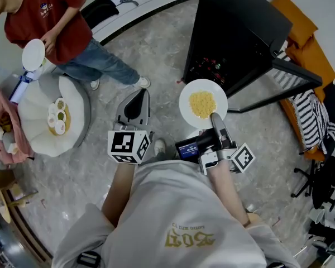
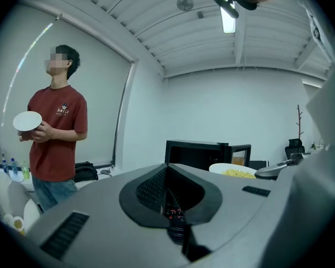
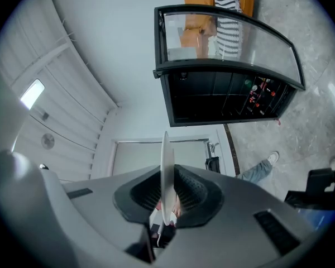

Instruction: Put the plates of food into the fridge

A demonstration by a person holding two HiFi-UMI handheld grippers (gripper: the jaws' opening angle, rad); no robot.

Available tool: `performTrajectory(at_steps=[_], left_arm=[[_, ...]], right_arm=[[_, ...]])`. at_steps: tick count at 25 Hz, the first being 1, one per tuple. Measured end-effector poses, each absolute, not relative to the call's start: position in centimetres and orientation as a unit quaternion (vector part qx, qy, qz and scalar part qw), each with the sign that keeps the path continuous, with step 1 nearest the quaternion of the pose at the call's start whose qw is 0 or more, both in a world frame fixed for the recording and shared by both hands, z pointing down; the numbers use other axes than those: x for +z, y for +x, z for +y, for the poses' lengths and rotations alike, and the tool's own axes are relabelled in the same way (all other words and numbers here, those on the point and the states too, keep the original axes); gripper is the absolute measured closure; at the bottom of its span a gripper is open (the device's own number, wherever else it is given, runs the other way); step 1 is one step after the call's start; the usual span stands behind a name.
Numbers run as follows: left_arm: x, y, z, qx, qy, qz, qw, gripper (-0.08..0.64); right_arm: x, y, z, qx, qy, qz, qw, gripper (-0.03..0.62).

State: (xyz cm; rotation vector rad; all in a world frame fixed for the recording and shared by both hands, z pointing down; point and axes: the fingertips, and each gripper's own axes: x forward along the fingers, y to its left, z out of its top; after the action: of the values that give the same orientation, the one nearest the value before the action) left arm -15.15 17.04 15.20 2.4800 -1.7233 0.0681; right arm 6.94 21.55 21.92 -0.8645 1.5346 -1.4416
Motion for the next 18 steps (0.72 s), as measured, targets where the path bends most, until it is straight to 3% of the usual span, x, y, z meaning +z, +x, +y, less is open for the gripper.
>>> performTrajectory(at_steps=[18], left_arm=[[15.4, -13.5, 17.3, 0.03, 0.799, -0.598, 0.059, 0.554]], right_arm=[[21.8, 8.8, 20.1, -0.585, -0.322, 0.621, 0.41, 0.541]])
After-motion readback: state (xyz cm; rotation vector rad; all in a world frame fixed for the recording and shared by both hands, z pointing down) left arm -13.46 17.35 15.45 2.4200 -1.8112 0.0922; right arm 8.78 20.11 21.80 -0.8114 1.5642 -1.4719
